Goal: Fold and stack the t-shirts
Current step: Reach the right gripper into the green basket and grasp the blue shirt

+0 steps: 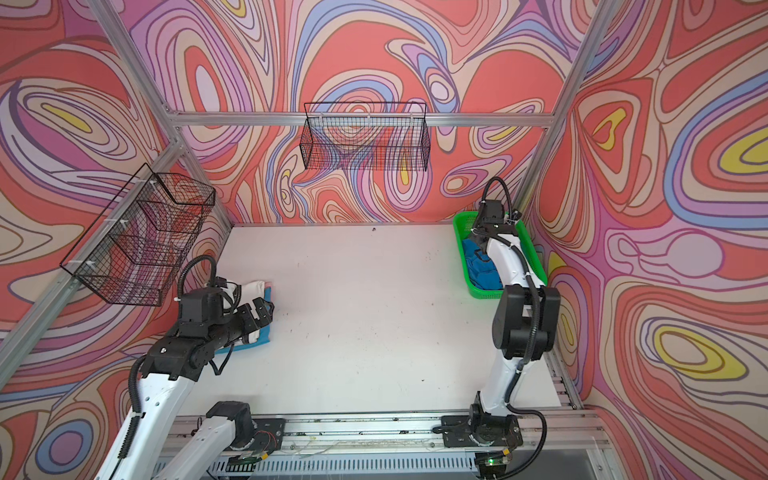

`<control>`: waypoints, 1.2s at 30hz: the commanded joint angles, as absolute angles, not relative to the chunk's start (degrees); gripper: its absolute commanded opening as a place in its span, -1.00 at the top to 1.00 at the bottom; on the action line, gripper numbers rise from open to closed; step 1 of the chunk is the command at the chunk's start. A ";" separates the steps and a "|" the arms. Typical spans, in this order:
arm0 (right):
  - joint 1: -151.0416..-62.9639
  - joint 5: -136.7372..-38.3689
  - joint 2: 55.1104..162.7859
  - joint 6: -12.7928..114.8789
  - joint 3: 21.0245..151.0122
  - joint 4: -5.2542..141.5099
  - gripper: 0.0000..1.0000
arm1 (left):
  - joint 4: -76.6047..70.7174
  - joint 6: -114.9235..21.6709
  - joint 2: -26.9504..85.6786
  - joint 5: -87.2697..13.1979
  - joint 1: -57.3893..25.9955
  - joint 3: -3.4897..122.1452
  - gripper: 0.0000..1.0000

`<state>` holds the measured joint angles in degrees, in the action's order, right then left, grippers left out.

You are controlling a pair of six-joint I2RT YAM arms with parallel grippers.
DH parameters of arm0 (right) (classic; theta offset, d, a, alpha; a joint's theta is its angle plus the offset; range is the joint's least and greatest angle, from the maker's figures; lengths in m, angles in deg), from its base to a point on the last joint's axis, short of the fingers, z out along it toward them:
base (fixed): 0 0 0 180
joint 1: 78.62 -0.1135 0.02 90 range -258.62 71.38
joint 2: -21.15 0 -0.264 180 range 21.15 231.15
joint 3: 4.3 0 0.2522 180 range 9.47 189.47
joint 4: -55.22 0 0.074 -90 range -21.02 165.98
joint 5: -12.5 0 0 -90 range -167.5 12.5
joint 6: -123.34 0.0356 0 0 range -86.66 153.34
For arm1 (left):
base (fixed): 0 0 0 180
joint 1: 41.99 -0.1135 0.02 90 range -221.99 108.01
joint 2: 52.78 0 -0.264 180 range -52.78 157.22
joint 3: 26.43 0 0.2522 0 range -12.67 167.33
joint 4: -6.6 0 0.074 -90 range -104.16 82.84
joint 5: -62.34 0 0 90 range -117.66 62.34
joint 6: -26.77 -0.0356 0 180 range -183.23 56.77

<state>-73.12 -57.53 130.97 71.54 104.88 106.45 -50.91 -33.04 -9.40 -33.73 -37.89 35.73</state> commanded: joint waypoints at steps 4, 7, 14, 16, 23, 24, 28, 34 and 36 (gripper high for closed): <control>-72.31 -60.89 137.60 75.29 107.35 108.79 -0.75 | -53.07 -32.95 -7.50 -35.27 -37.59 35.27 -1.00; -71.85 -62.45 140.23 75.97 107.69 108.50 -0.70 | -52.73 -33.08 -7.94 -35.83 -37.59 35.06 -1.00; -71.24 -65.09 142.73 75.63 106.86 106.52 -0.24 | -52.37 -33.05 -8.05 -36.34 -37.59 34.88 -1.00; -71.21 -65.20 142.13 75.56 106.21 106.00 0.04 | -52.58 -33.17 -7.63 -36.49 -37.58 34.92 -1.00; -71.22 -65.89 134.16 76.79 103.59 104.51 0.91 | -52.60 -33.25 -7.25 -36.76 -37.59 34.96 -1.00; -71.23 -65.88 132.21 77.10 102.97 104.09 0.99 | -52.59 -33.26 -7.26 -36.80 -37.59 34.95 -1.00; -71.24 -66.07 125.01 78.64 101.41 103.17 1.00 | -52.56 -33.24 -7.16 -36.93 -37.59 34.90 -1.00; -71.30 -67.30 116.91 79.50 102.95 103.51 1.00 | -52.54 -33.22 -7.16 -37.21 -37.58 34.88 -1.00; -71.33 -68.79 115.48 79.49 104.31 103.72 1.00 | -52.43 -33.23 -7.30 -37.36 -37.59 34.81 -1.00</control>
